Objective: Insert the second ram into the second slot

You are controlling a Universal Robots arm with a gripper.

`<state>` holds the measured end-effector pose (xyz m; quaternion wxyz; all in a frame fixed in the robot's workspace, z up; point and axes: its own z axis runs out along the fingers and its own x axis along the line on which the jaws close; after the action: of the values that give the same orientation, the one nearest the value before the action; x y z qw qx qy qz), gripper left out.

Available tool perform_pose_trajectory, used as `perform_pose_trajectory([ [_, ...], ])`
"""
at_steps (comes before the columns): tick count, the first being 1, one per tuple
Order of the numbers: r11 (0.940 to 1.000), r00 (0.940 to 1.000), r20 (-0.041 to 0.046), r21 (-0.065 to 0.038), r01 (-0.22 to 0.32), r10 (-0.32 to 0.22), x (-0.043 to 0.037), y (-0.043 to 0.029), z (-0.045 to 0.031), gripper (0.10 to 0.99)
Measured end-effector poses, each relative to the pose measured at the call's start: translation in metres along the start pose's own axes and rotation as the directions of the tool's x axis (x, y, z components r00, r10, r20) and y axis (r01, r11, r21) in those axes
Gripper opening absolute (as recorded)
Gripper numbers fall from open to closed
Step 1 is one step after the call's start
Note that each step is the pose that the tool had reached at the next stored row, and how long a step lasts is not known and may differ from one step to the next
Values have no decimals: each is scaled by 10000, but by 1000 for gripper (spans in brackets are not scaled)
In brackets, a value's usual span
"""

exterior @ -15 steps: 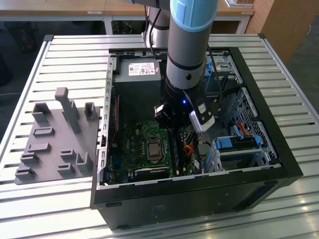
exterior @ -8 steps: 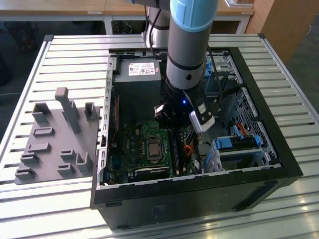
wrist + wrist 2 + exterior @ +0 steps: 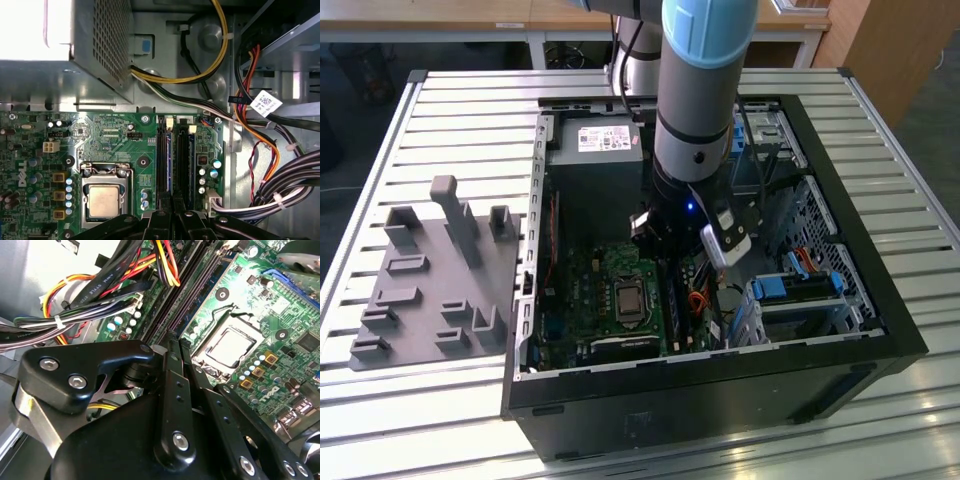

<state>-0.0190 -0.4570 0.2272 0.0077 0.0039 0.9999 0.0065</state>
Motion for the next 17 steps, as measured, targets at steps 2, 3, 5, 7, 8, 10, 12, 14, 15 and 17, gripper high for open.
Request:
perform_pose_trajectory([
  [2,10000,10000,-1,1,-1,1,0,0,4,129],
  [3,10000,10000,0,0,0,0,0,0,6,129],
  [5,10000,10000,0,-1,0,0,0,0,11,129],
  [7,10000,10000,0,0,-1,1,0,0,15,129],
  [8,10000,10000,0,0,0,0,0,0,17,129],
  [10,10000,10000,0,1,0,0,0,0,20,129],
  [12,10000,10000,0,0,0,0,0,0,23,129],
  [14,10000,10000,0,0,0,0,0,0,25,129],
  [15,10000,10000,0,0,0,0,0,0,25,129],
  [17,10000,10000,0,0,0,0,0,0,38,129],
])
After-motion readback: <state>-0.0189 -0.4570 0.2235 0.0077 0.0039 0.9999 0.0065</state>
